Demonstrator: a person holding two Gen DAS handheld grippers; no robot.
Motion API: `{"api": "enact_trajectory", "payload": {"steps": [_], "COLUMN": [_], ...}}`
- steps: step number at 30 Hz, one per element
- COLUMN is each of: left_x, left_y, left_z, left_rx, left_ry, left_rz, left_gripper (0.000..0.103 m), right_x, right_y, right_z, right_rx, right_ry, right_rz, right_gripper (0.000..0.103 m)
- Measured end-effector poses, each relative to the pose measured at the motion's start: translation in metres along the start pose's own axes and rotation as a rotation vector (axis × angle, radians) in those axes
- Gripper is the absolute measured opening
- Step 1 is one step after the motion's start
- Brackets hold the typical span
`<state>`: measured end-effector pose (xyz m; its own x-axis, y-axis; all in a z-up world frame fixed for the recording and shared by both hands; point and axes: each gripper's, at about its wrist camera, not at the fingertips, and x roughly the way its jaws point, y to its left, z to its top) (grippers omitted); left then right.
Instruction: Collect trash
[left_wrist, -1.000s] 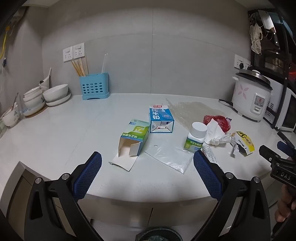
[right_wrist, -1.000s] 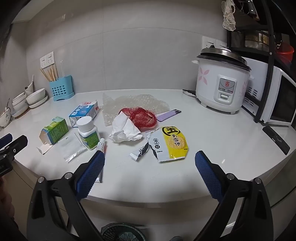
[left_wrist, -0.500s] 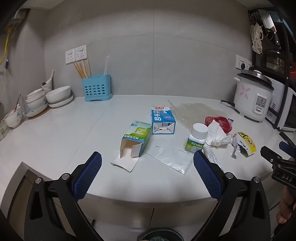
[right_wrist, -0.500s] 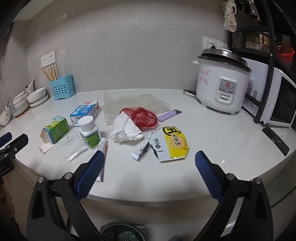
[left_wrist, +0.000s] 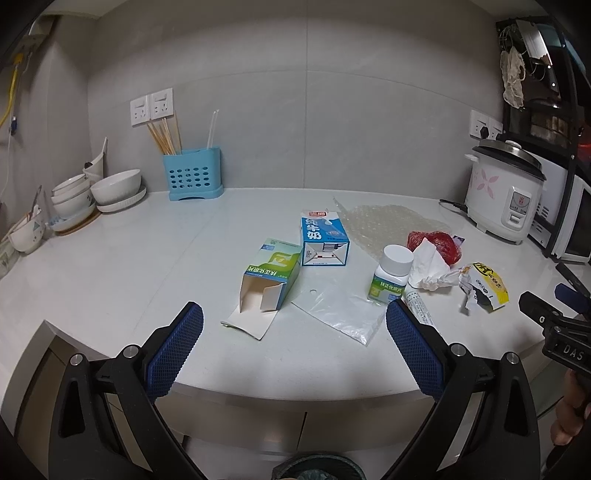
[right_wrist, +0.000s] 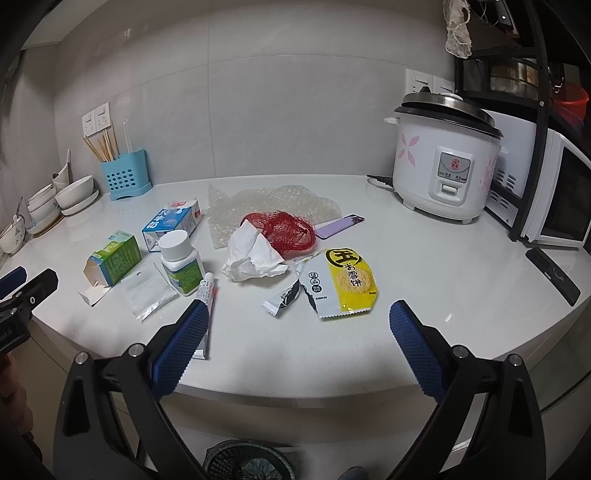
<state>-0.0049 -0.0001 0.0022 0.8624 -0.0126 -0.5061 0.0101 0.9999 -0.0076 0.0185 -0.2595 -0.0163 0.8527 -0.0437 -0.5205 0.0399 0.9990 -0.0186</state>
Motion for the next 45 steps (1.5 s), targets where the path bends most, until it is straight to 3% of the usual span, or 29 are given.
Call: {"api": "enact_trajectory", "payload": {"steps": [45], "left_x": [-0.0020], "left_y": [-0.0009], "left_z": [0.0005], "left_rx": [-0.006], "left_ry": [0.040], "left_rz": [-0.032], "left_gripper": [0.097], "right_x": [-0.0050], "right_y": [0.0016], "right_z": [0.0039], "right_rx": [0.000], "right_ry": [0.029], "right_rz": [0.020], "right_gripper": [0.094]}}
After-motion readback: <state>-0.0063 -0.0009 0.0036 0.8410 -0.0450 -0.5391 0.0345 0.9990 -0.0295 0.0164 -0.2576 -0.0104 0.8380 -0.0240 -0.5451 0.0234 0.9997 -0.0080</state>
